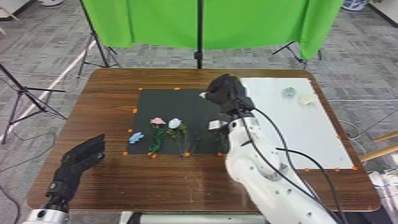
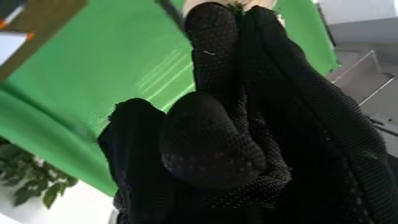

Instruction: Arrange flowers

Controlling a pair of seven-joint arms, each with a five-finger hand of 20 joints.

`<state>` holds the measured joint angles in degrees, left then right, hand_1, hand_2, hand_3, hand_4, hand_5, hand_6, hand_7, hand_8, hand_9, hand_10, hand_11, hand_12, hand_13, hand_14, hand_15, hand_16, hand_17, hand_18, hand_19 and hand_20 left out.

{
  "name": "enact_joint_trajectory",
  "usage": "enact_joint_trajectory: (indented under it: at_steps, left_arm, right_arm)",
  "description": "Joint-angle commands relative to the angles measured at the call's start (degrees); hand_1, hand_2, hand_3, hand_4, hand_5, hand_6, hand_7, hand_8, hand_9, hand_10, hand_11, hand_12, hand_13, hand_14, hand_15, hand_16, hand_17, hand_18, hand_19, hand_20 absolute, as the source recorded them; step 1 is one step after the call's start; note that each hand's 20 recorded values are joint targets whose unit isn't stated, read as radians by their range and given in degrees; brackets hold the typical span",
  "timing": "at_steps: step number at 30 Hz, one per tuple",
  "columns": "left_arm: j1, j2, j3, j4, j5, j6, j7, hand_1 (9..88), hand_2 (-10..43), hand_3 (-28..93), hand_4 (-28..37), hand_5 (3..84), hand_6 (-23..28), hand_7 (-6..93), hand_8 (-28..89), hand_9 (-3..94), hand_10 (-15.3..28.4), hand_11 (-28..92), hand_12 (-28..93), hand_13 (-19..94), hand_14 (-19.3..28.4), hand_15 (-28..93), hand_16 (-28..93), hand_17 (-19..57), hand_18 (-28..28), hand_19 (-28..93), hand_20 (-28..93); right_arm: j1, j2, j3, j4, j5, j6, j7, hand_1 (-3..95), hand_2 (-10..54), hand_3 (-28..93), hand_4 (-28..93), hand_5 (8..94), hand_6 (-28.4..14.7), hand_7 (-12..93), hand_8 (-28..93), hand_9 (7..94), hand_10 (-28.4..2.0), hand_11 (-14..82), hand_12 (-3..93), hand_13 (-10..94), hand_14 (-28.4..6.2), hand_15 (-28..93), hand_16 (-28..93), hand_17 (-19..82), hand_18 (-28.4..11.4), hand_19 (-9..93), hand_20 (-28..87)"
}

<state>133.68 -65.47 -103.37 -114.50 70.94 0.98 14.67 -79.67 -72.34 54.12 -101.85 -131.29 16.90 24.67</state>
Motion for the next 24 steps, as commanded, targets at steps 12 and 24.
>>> enact_joint_trajectory:
  at_steps: [12, 24]
  left_arm:
    - [0.57, 0.06, -0.60, 0.07, 0.26, -1.23, -1.12, 34.0, -9.5, 60, -19.0, 38.6, 3.9, 10.9, -6, 34.8, 10.9, 15, 14, 31, 14.6, 8, 4, 7.2, 10.4, 2, 18]
    - [0.47, 0.33, -0.99, 0.05, 0.21, -1.87, -1.61, 34.5, -9.5, 60, -18.3, 38.2, 3.6, 9.8, -5, 34.6, 10.7, 14, 15, 30, 14.7, 8, 4, 6.8, 10.3, 2, 17]
  right_arm:
    - [4.71, 3.44, -5.89, -0.63, 0.35, -10.92, 0.97, 62.8, -9.5, 54, -15, 79.5, 0.1, 26, 8, 91.6, -8.3, 9.6, 43.3, 90, -1.0, 62, 37, 63, -14.5, 93, 62]
    - [3.68, 4.26, -7.21, -0.05, -0.12, -14.61, 1.30, 60.5, -9.5, 58, -16, 79.5, 0.4, 26, 8, 91.5, -8.1, 8.9, 43.7, 91, -1.2, 62, 37, 63, -14.7, 93, 62]
